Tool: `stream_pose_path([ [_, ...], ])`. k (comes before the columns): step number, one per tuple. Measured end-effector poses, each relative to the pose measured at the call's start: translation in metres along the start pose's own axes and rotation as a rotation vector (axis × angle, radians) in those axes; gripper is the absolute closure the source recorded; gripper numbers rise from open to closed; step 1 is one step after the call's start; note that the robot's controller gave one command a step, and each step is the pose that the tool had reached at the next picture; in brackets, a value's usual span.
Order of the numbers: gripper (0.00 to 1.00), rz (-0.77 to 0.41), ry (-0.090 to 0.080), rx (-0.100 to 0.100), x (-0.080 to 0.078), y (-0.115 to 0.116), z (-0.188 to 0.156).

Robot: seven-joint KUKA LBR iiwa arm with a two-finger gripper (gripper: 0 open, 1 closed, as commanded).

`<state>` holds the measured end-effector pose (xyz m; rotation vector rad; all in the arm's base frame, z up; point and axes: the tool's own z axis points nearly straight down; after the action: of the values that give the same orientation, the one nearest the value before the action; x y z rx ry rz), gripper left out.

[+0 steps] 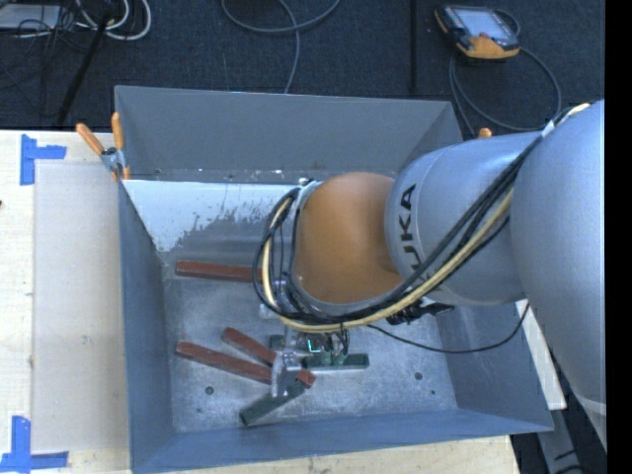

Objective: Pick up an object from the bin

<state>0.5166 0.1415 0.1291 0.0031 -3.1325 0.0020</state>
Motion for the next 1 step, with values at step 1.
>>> stream_pose_path([
  [1, 0.0, 0.003, -0.007, -0.001, -0.0019, -0.0006, -0.0042],
])
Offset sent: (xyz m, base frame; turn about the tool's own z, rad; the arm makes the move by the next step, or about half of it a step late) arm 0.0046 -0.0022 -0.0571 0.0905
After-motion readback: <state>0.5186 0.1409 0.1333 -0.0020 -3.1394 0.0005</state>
